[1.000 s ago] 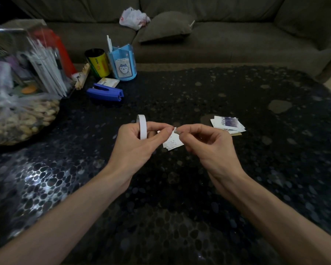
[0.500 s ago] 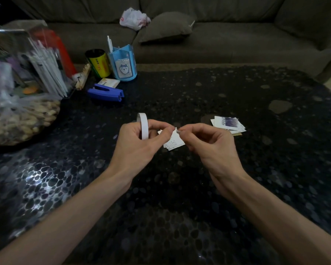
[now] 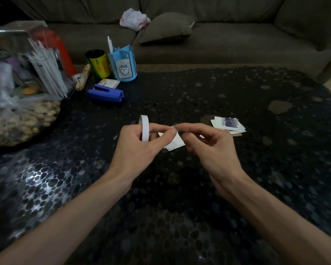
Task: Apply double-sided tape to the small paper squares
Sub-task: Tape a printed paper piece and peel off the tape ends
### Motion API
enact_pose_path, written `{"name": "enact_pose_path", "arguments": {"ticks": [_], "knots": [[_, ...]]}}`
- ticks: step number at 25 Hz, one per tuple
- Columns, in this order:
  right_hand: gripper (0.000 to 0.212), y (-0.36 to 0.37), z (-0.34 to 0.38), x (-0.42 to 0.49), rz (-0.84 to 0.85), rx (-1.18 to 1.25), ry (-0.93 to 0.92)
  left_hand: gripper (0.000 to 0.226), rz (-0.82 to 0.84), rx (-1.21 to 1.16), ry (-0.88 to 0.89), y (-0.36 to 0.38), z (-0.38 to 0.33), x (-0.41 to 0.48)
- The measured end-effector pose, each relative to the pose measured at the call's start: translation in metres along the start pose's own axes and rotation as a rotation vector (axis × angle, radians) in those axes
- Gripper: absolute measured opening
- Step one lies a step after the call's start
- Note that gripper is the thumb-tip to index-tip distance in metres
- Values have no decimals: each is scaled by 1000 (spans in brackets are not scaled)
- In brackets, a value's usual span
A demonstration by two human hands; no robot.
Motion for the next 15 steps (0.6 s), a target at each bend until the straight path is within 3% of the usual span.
{"name": "enact_pose_path", "arguments": {"ticks": [15], "knots": [[36,5,-4,1,57,-71,-50,8,-41,-97,-51,-6,11,3]]}}
Point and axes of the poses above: each hand's wrist, its own x-axis towards the middle knuckle, its own y-axis out of the palm, z = x × y, the point moved 9 cm from there along x, towards the middle knuckle
